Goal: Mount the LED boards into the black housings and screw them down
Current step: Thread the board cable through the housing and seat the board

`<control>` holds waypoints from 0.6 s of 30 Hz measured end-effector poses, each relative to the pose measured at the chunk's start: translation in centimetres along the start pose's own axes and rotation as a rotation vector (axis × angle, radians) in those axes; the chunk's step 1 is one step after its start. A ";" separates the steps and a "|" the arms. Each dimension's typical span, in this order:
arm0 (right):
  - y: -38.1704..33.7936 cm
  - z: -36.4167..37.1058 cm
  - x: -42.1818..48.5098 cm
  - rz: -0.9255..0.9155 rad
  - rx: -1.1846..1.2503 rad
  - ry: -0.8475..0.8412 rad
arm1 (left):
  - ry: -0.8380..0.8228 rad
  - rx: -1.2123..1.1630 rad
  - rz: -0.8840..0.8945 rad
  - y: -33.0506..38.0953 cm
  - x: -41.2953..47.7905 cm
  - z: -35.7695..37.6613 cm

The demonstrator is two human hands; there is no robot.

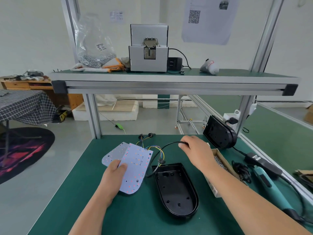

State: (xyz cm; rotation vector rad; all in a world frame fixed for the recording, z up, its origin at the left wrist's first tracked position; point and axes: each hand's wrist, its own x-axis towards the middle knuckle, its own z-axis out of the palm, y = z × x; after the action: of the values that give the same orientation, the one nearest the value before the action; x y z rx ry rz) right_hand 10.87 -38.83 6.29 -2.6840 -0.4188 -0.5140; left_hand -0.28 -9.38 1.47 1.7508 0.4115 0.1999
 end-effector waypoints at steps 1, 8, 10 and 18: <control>-0.1 -0.2 0.1 -0.021 0.023 0.009 | -0.003 -0.015 0.002 -0.1 -0.1 -0.1; -1.7 -2.1 -1.1 -0.173 0.154 0.129 | -0.033 -0.101 0.023 -0.2 -0.5 -0.7; -2.3 -2.9 -1.9 -0.153 0.207 0.208 | -0.043 -0.128 0.035 -0.1 -0.8 -0.8; -3.8 -4.8 -4.2 -0.024 0.538 0.142 | -0.045 -0.215 0.068 -0.4 -1.0 -0.8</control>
State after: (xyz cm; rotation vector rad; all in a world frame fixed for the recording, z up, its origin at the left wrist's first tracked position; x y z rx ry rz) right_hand 4.41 -38.31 9.89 -2.1163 -0.4711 -0.5088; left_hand -1.53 -8.93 1.32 1.5560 0.2873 0.2437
